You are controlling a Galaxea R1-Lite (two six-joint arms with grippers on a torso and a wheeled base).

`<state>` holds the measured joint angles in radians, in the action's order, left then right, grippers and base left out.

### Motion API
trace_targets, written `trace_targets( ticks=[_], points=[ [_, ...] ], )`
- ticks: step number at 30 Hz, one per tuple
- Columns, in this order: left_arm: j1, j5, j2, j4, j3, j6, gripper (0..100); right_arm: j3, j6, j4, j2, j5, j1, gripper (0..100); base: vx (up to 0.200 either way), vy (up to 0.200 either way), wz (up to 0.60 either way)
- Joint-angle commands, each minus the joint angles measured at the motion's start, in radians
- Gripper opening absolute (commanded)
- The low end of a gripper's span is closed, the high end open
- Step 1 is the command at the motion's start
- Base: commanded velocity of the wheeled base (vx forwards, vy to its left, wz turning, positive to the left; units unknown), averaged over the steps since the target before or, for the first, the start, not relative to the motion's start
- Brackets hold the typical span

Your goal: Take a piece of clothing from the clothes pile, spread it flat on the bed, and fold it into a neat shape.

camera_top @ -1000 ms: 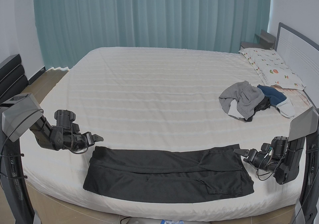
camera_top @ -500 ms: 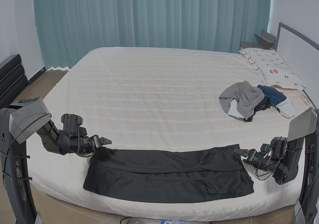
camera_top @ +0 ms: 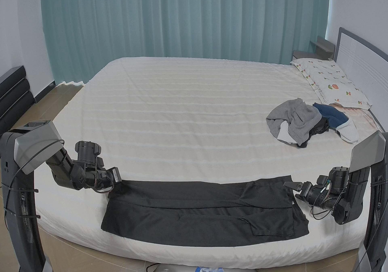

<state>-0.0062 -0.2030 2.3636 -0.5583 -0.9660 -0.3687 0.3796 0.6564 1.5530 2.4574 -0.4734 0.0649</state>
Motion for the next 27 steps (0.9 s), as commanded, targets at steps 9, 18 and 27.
trace_targets(
  ticks=[9, 18, 27],
  points=[
    [-0.001, 0.017, 0.002, -0.002, 0.016, 0.031, 0, -0.001, 0.000, 0.009, 0.002, -0.001, 0.000, 100, 0.000, 0.000, 0.00],
    [-0.001, 0.014, -0.055, 0.000, 0.010, 0.017, 100, -0.001, 0.051, 0.009, -0.035, -0.001, 0.003, 100, 0.000, 0.000, 0.00],
    [-0.057, 0.019, -0.136, 0.017, -0.034, -0.070, 100, 0.007, 0.124, 0.009, -0.060, 0.001, 0.004, 100, 0.000, 0.000, 0.00]
  ],
)
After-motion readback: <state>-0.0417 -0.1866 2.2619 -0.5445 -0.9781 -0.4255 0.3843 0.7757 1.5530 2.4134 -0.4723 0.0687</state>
